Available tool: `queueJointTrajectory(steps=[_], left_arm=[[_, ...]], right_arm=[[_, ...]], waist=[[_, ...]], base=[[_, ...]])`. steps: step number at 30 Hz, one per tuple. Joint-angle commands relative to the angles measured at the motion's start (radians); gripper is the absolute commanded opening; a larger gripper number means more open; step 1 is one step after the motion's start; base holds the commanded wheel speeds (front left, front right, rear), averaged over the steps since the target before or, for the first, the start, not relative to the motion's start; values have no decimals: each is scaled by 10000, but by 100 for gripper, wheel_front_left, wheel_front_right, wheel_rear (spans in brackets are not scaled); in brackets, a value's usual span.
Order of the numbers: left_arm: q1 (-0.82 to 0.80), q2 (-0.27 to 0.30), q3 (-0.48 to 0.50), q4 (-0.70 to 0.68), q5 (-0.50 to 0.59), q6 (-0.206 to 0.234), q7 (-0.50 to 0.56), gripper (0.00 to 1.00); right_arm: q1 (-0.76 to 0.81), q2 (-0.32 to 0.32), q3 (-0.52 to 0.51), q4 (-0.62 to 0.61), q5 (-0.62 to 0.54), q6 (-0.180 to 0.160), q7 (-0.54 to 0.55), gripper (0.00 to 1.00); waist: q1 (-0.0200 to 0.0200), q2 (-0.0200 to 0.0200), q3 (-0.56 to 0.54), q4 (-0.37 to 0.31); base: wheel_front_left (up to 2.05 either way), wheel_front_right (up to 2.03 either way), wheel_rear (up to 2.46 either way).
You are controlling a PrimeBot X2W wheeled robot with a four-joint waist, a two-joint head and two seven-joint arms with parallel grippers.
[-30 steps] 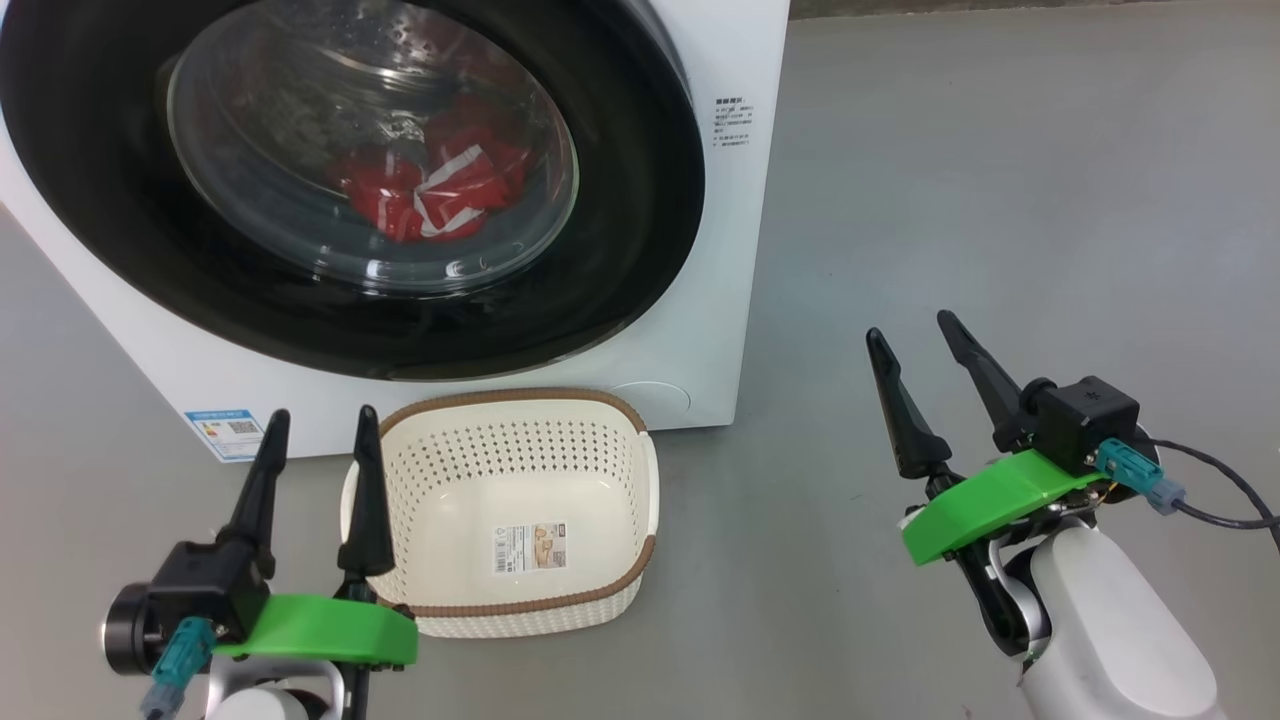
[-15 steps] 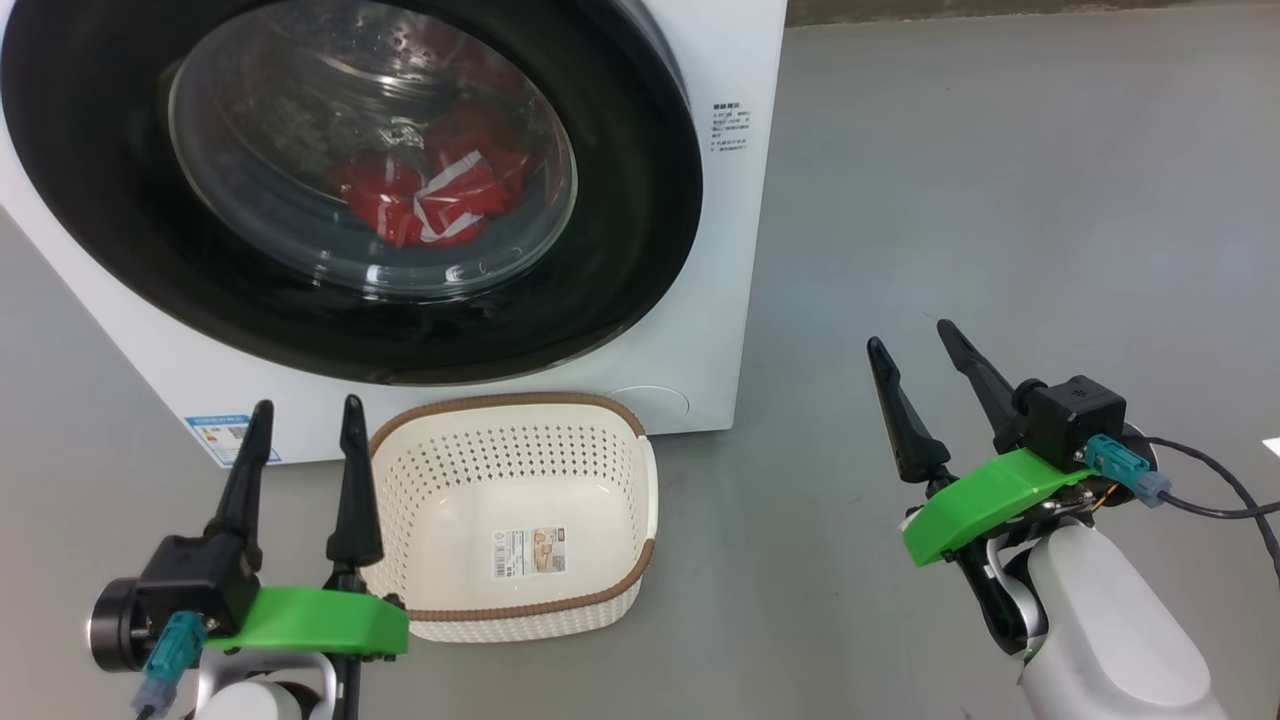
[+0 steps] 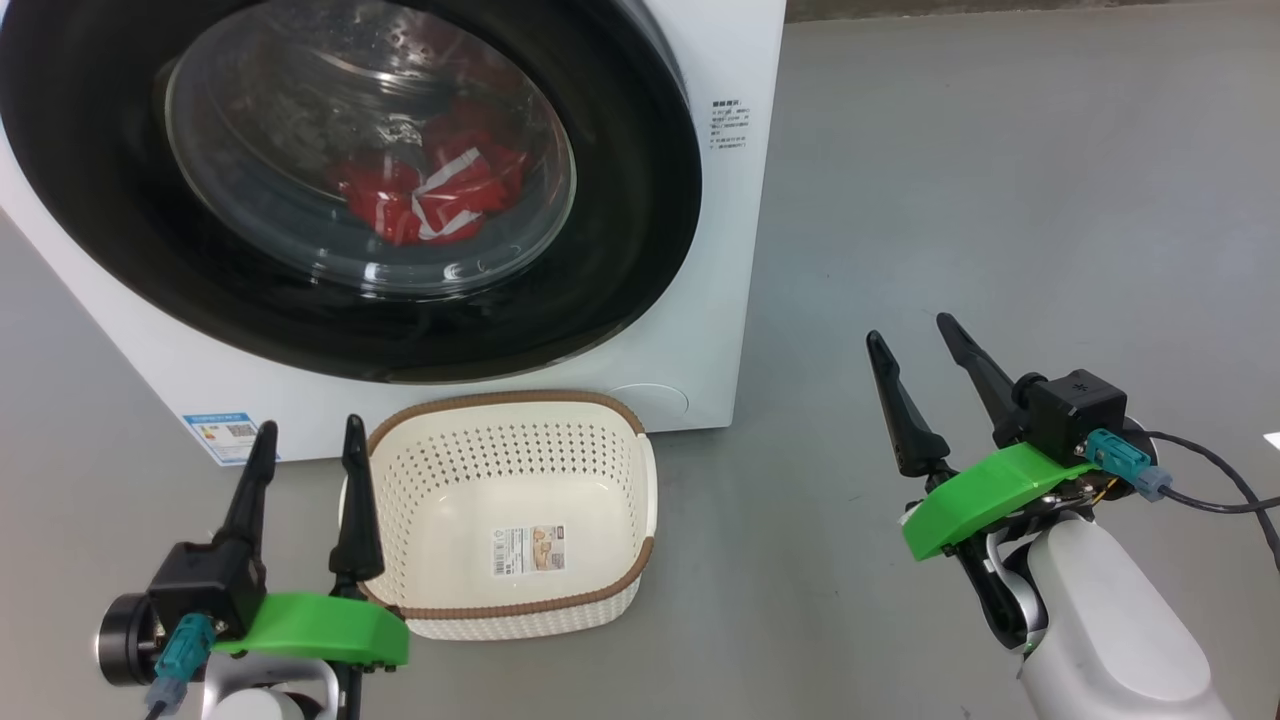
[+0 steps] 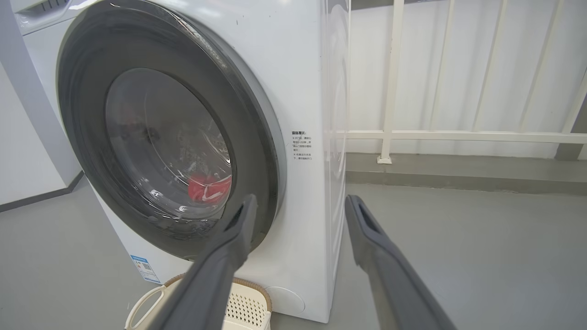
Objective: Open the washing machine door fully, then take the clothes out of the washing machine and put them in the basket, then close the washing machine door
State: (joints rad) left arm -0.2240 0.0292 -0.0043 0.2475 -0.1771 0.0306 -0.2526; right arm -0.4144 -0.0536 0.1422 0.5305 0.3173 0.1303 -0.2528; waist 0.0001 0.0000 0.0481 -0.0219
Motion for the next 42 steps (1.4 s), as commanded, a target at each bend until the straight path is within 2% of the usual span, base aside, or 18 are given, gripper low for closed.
queueJointTrajectory(steps=[1,18,19,20,21,22,23,24,32,42], left_arm=[[-198,210,305,-169,0,75,-91,100],[-317,210,120,-317,-24,44,-91,100],[-324,210,97,-349,-42,41,-91,100],[-324,210,97,-349,-42,41,-91,100],[-332,210,77,-387,-60,39,-91,100],[-337,210,57,-440,-67,39,-91,100],[-342,210,33,-506,-68,40,-91,100],[-350,210,2,-581,-70,40,-91,100],[-466,210,-348,-1370,-103,61,-91,100],[-480,210,-621,-2477,-96,140,-92,100]], right_arm=[[-278,34,187,-290,21,4,-90,100],[-384,34,-25,-813,-110,4,-90,100],[-407,34,-40,-855,-93,4,-90,93],[-407,34,-40,-855,-93,4,-90,93],[-432,34,-54,-883,-90,4,-90,63],[-460,34,-68,-905,-93,4,-90,38],[-501,34,-92,-927,-94,4,-90,21],[-549,34,-124,-957,-103,4,-90,0],[-1232,34,-417,-1403,205,4,-90,0],[-2295,34,-467,-1404,2435,4,-90,0]], waist=[[-1,0,10,6],[-1,0,677,214],[-1,0,738,225],[-1,0,738,225],[-1,0,800,242],[-1,0,866,264],[-1,0,942,289],[-1,0,1025,320],[-1,0,1869,582],[-1,0,2730,802]], base=[[0,0,0],[0,0,0],[0,0,0],[0,0,0],[0,0,0],[0,0,0],[0,0,0],[0,0,0],[0,0,0],[0,0,0]])
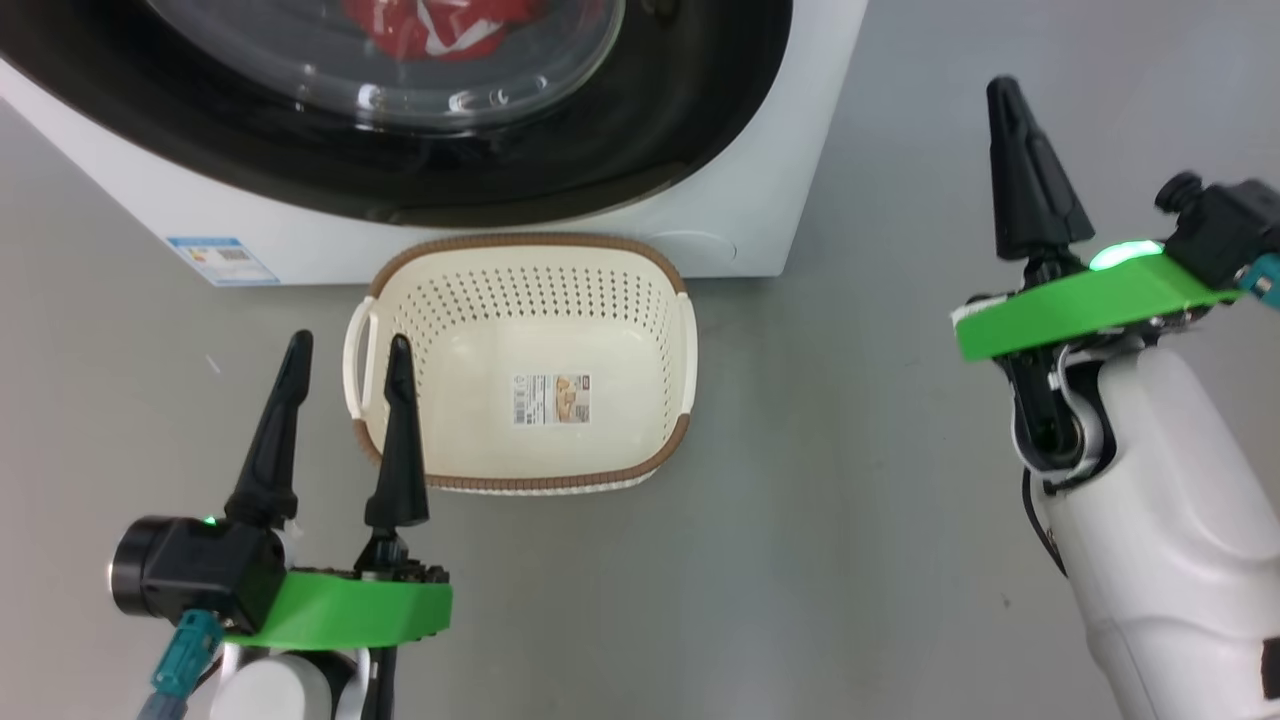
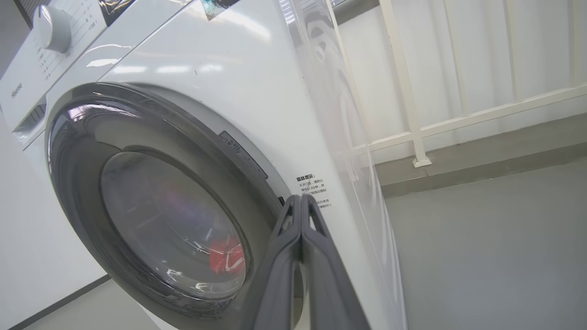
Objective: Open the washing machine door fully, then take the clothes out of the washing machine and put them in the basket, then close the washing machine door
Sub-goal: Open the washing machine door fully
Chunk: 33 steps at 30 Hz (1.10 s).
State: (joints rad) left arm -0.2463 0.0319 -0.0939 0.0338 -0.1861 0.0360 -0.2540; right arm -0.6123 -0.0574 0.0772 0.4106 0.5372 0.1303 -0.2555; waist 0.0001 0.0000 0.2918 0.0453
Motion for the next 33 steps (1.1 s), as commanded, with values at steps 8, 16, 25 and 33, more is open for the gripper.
queueJointTrajectory(steps=[8,16,25,33], left_arm=[[-490,183,147,-746,-17,52,-78,100],[-736,183,68,-1072,-10,28,-78,100],[-934,183,56,-1201,-6,-11,-78,100],[-1025,183,8,-1167,-29,-37,-78,100]], right_arm=[[-1719,72,398,460,1918,4,-63,0],[-3195,72,805,1057,3872,4,740,0],[-4169,66,327,1012,6134,4,2694,0],[-5004,-180,-153,1109,7388,4,4678,0]], waist=[[0,0,1180,326],[0,0,1818,532],[0,0,2293,748],[0,0,2541,883]], base=[[0,0,0],[0,0,0],[0,0,0],[0,0,0]])
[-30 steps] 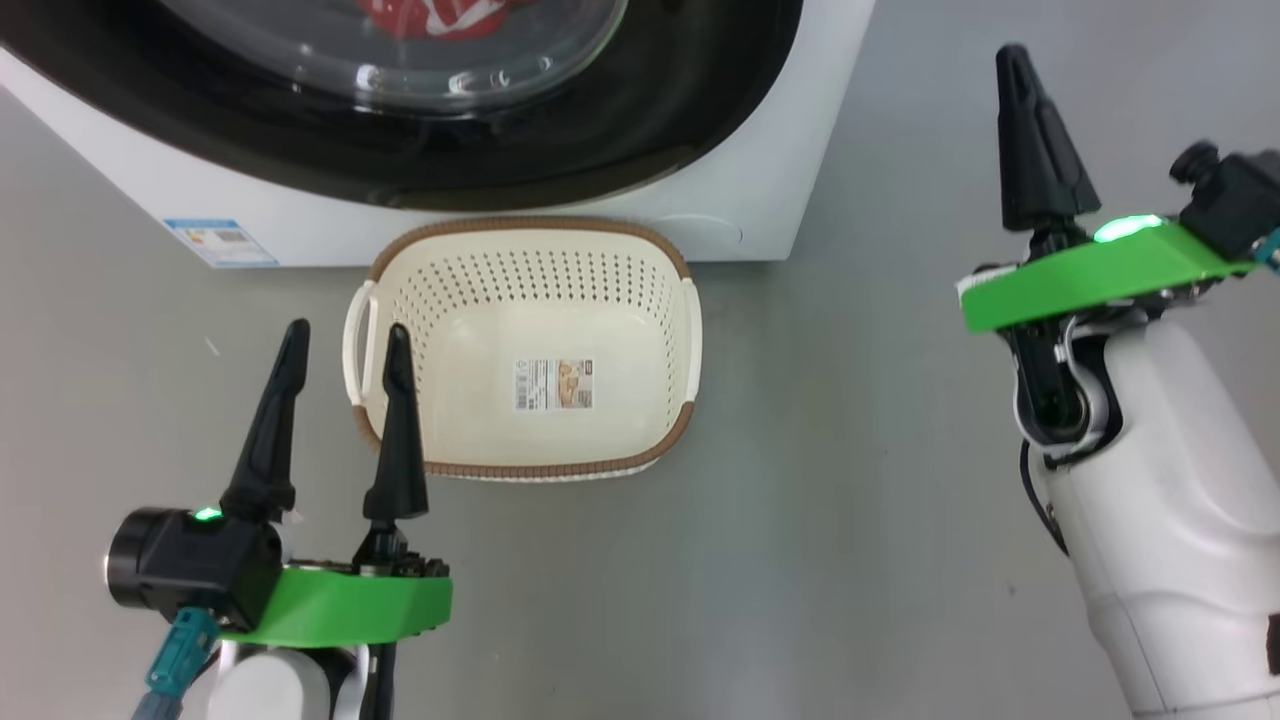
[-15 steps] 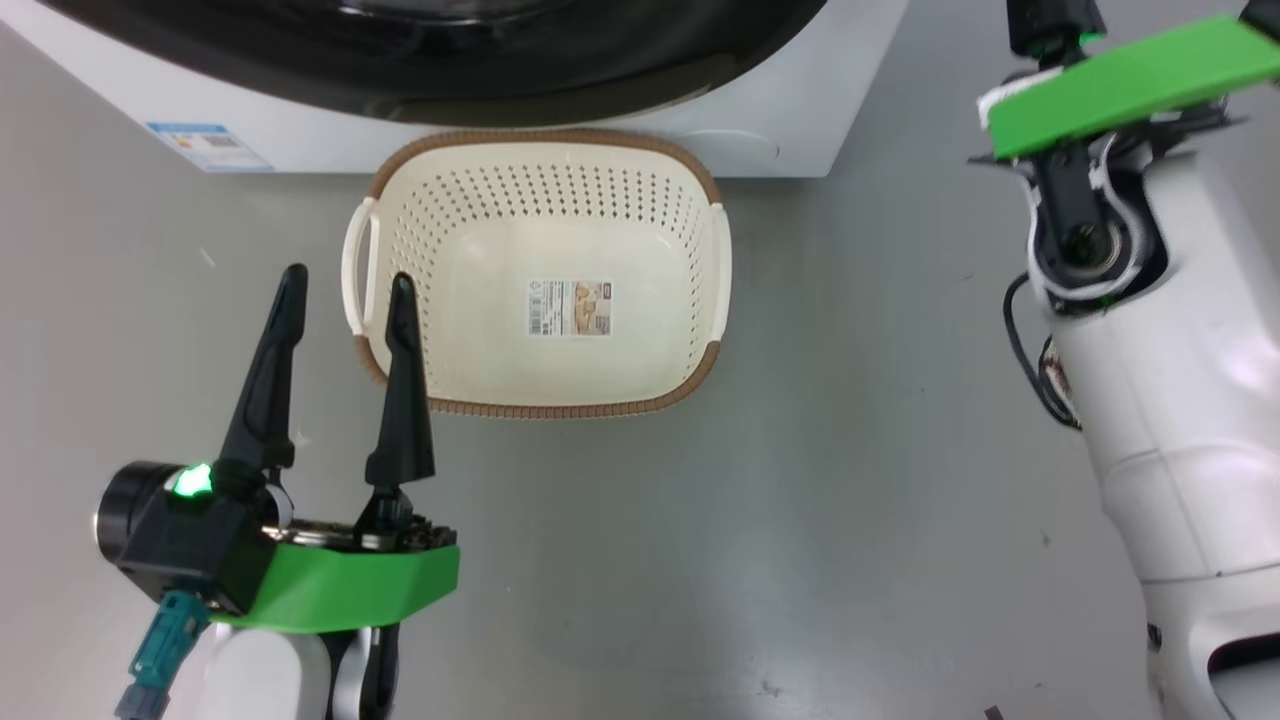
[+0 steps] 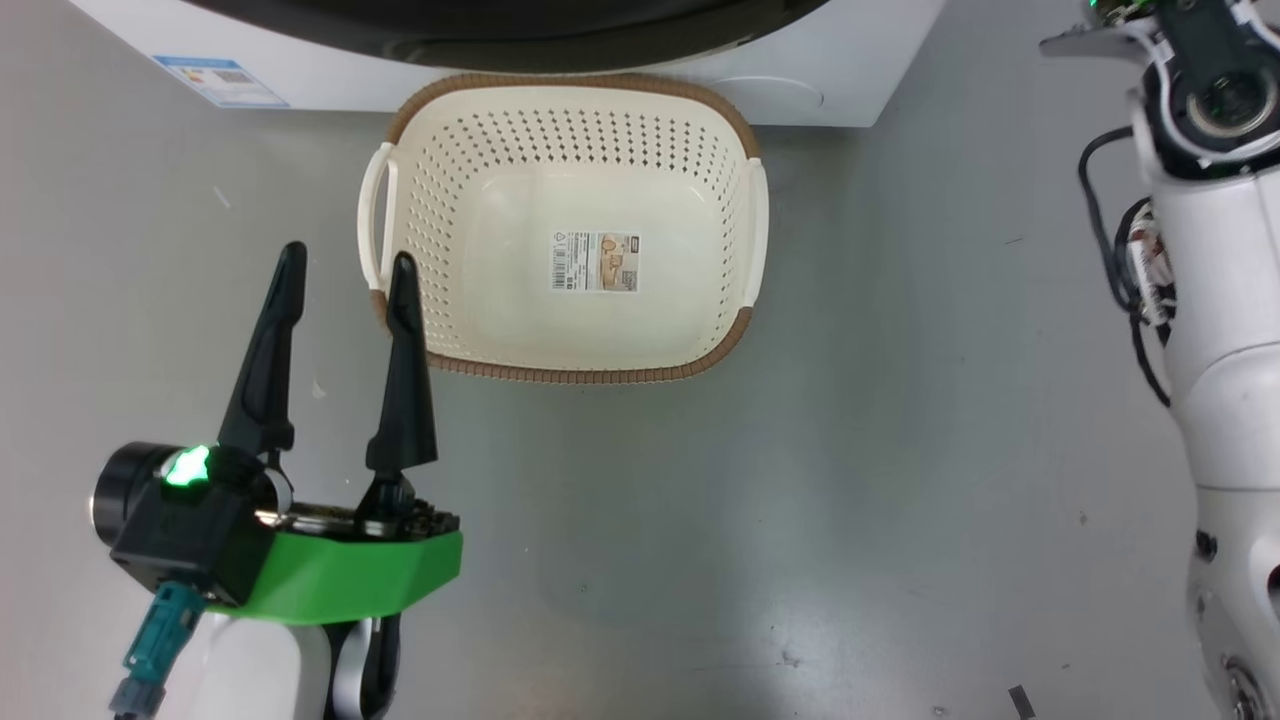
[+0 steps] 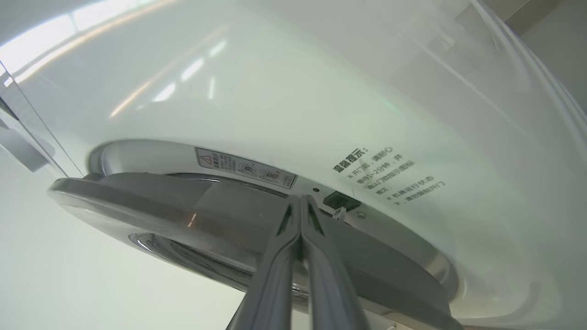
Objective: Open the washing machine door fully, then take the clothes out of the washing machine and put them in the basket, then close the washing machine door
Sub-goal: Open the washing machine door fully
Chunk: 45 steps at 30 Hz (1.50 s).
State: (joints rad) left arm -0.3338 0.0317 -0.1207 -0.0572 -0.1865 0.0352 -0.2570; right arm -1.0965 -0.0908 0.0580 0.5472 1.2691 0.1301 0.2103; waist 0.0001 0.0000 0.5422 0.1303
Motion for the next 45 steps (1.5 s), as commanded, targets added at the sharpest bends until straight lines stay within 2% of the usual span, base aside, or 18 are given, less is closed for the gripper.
queueJointTrajectory(steps=[1,10,26,45], left_arm=[[-162,185,274,-255,-29,-35,-47,100],[-326,185,357,-156,-39,-125,-47,100],[-482,185,259,-103,-165,-37,-47,100],[-372,185,345,12,-124,9,-47,100]], right_arm=[[-257,109,1,-213,71,6,105,0],[-1022,92,1,254,238,6,1235,0],[-1945,13,127,1352,-169,6,2189,0],[-1039,277,330,648,489,6,3302,0]], waist=[[0,0,63,51],[0,0,314,215],[0,0,536,545],[0,0,157,424]], base=[[0,0,0],[0,0,0],[0,0,0],[0,0,0]])
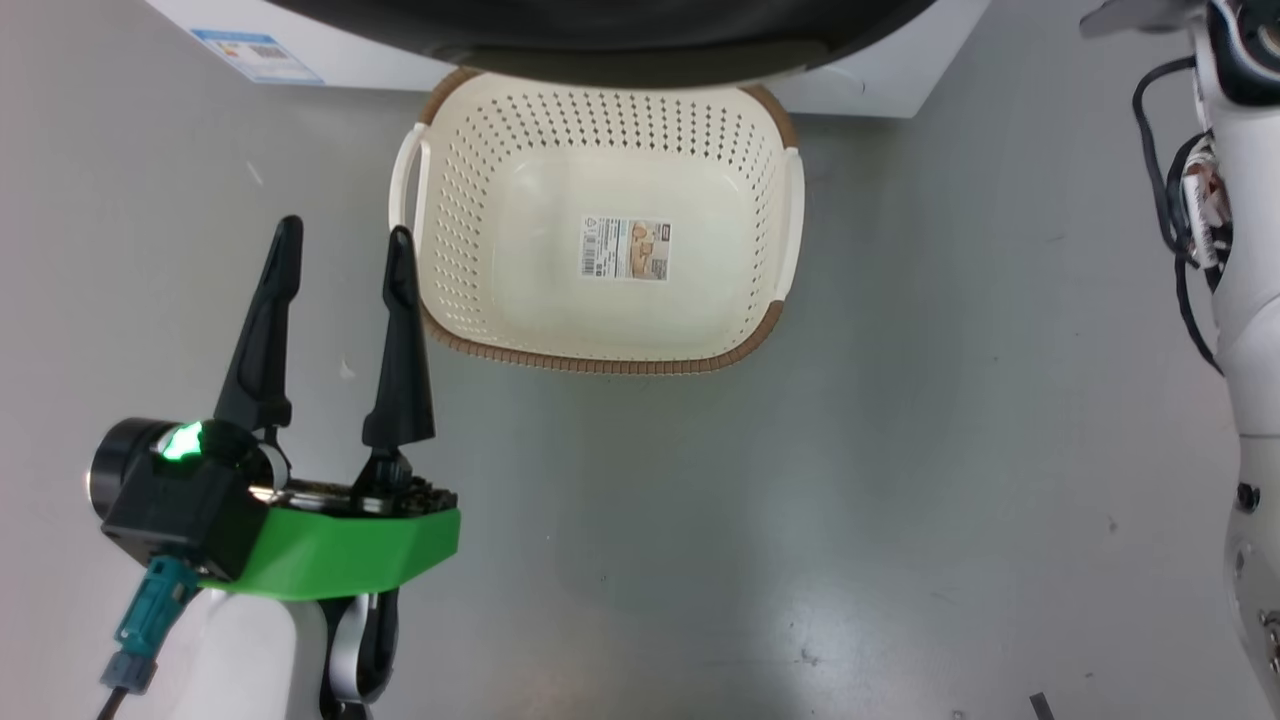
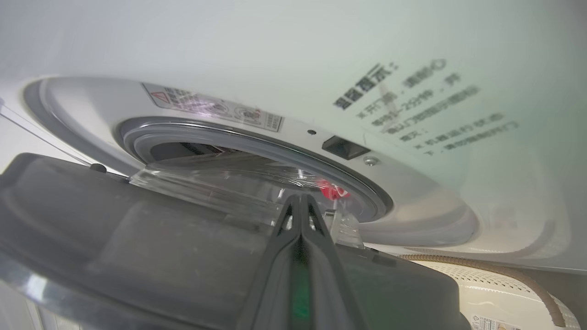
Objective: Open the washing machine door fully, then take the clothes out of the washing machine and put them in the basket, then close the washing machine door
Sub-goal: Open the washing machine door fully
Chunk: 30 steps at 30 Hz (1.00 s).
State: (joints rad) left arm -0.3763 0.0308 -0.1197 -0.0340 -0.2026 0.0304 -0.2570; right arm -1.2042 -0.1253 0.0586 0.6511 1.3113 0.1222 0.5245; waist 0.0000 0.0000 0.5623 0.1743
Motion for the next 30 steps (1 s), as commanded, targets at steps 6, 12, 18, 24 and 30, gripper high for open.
queueJointTrajectory(steps=[6,12,18,24,30], left_arm=[[168,194,366,-191,73,62,-47,100],[296,194,419,-186,100,82,-47,100],[543,194,501,-98,229,76,-47,100],[823,194,600,51,317,73,-47,100],[1181,194,583,166,357,146,-47,100]], right_arm=[[451,670,469,-545,199,85,421,0],[841,695,569,-675,261,85,566,0],[1430,719,657,-867,446,85,643,0],[2034,732,802,-957,571,85,677,0],[2661,737,914,-1044,700,85,795,0]], waist=[[0,0,-338,-75],[0,0,-674,-124],[0,0,-1181,-214],[0,0,-1687,-260],[0,0,-2235,-243]], base=[[0,0,0],[0,0,0],[0,0,0],[0,0,0],[0,0,0]])
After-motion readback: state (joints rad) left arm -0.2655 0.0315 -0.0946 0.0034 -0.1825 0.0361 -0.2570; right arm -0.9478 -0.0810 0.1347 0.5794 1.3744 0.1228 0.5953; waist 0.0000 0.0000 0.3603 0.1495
